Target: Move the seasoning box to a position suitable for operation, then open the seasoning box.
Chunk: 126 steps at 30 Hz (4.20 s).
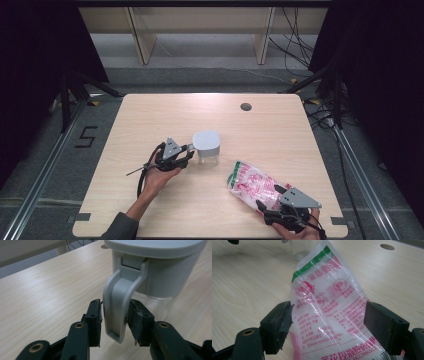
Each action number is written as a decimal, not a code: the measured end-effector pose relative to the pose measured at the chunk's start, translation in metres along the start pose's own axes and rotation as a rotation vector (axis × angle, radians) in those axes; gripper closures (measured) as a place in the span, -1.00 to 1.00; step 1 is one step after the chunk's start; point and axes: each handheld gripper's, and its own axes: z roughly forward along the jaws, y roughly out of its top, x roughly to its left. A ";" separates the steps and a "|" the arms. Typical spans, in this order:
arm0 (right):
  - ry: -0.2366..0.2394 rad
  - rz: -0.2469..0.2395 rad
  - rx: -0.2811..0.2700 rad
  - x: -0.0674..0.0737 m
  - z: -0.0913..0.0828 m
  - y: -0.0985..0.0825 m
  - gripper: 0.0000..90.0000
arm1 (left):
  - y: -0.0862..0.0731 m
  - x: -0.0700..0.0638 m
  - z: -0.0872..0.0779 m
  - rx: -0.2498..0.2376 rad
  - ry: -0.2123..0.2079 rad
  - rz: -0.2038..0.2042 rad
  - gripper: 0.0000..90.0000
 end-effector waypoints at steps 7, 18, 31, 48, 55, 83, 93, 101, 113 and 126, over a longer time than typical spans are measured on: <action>-0.005 0.001 0.003 0.000 0.000 0.000 -0.48 | 0.003 0.001 0.004 -0.006 0.024 -0.009 0.54; -0.003 -0.002 0.002 -0.002 -0.001 -0.001 -0.48 | -0.003 0.008 -0.005 -0.019 -0.009 -0.047 0.58; -0.002 -0.006 -0.002 -0.002 -0.002 -0.001 -0.47 | -0.013 0.000 -0.027 -0.020 -0.041 -0.038 0.58; -0.001 0.003 -0.002 -0.003 -0.002 -0.001 -0.47 | -0.022 -0.024 -0.049 -0.023 -0.079 -0.029 0.58; -0.016 -0.014 -0.011 -0.005 -0.001 -0.001 -0.47 | -0.025 -0.031 -0.055 -0.027 -0.096 -0.027 0.57; 0.011 0.009 -0.002 -0.006 -0.002 -0.004 -0.47 | -0.025 -0.049 -0.075 -0.003 -0.175 -0.043 0.12; 0.010 0.007 -0.002 -0.004 -0.002 -0.003 -0.47 | -0.010 -0.049 -0.095 -0.042 -0.194 -0.078 -0.17; -0.004 0.001 -0.022 -0.005 -0.002 -0.003 -0.47 | 0.001 -0.046 -0.107 -0.102 -0.191 -0.071 0.24; -0.006 -0.053 -0.030 -0.001 0.000 0.000 -0.46 | 0.012 -0.049 -0.108 -0.153 -0.193 -0.014 0.96; -0.001 -0.053 -0.027 0.000 0.001 0.001 -0.47 | 0.020 -0.051 -0.086 -0.140 -0.212 -0.015 0.97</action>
